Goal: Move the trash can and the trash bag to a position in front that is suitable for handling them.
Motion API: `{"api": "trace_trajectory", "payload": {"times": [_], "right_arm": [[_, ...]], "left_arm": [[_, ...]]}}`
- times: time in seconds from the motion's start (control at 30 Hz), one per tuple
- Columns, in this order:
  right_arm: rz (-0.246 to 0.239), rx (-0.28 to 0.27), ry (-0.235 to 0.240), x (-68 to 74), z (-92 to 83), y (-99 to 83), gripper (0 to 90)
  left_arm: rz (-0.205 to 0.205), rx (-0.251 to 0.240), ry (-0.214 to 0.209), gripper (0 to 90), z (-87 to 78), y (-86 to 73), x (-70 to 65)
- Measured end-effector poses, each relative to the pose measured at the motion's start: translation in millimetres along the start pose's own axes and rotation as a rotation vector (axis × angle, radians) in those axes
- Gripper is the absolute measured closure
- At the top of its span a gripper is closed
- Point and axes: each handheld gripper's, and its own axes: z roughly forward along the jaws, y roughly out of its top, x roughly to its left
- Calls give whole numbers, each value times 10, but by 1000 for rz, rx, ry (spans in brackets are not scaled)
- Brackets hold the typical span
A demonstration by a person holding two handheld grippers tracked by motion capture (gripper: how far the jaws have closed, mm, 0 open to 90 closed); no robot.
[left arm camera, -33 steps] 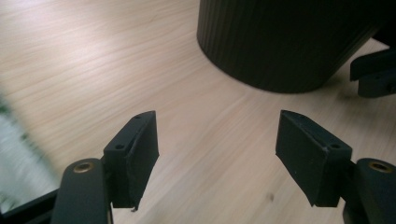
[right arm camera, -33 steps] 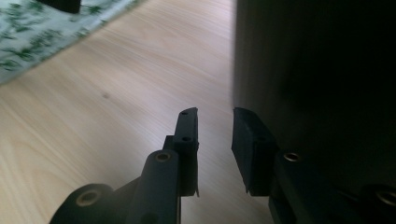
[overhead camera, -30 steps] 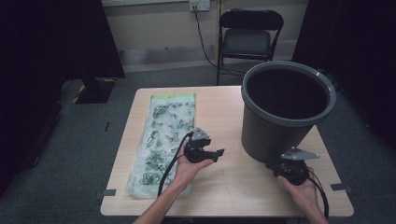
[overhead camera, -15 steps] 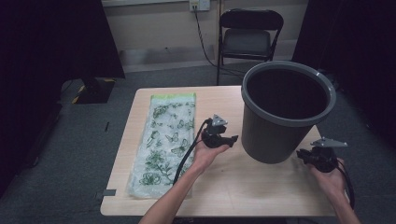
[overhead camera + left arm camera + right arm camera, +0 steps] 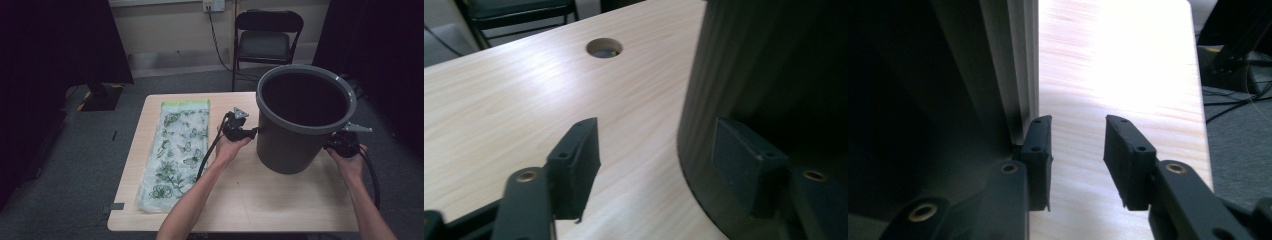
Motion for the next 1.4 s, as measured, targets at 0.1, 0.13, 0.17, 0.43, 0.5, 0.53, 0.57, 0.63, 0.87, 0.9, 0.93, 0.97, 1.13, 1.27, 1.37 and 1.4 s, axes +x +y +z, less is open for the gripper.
{"api": "trace_trajectory", "payload": {"times": [0.1,0.13,0.17,0.43,0.5,0.53,0.57,0.63,0.87,0.9,0.93,0.97,1.13,1.27,1.37,1.4], "right_arm": [[-19,3,41,54,3,9,630],[-24,-3,59,90,0,6,622],[-25,-8,81,142,-9,-1,618],[-97,-15,158,531,2,31,655],[-107,-12,182,610,16,47,655],[-114,-10,188,654,17,56,654],[-119,-9,198,698,15,61,656],[-130,-12,217,792,4,62,657],[-208,-21,292,1053,-96,110,592],[-205,-28,295,1057,-115,148,580],[-205,-28,295,1057,-115,148,580],[-161,-46,287,1034,-120,261,538],[-107,-43,247,1043,-37,403,514],[-90,-59,287,1063,-6,415,549],[-95,-57,300,1104,-12,413,546],[-96,-58,317,1119,-13,407,545]], "left_arm": [[2,-5,5,356,-49,-12,101],[2,-5,5,364,-49,-12,101],[-18,-15,-15,375,-120,-53,209],[-69,-56,-64,528,-474,-299,444],[-59,-59,-54,528,-577,-363,469],[-48,-53,-39,528,-630,-380,479],[-35,-49,-20,528,-686,-398,482],[-11,-39,-10,543,-802,-447,496],[27,14,-16,476,-1185,-615,587],[25,19,-25,452,-1221,-625,609],[25,19,-25,411,-1221,-625,609],[8,19,-11,410,-1242,-639,660],[-96,42,-3,382,-1073,-662,804],[-59,8,-24,431,-1076,-617,734],[-49,17,-13,424,-1148,-635,726],[-49,17,-13,430,-1148,-635,726]]}}
